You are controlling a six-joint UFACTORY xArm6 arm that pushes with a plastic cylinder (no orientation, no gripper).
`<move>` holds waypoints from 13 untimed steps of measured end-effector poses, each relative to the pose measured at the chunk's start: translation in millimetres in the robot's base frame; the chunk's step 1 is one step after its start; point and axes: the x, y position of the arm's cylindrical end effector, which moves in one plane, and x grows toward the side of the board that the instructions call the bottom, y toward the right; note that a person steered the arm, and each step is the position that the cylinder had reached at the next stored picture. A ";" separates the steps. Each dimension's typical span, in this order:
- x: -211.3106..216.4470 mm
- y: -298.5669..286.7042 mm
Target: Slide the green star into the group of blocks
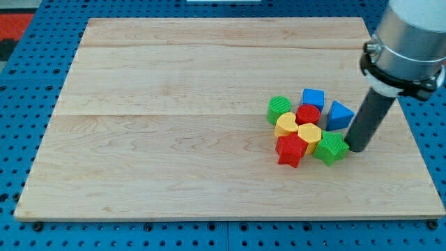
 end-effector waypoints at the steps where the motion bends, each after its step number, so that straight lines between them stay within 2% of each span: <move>1: 23.8 35.4; 2: 55.6 7.2; 3: 69.1 -18.1; 5: 42.1 -57.7; 6: 25.5 -23.0; 7: 9.1 -20.0; 8: 11.0 -19.5; 9: 7.6 -46.6; 12: 28.2 -10.8; 13: 16.6 -12.2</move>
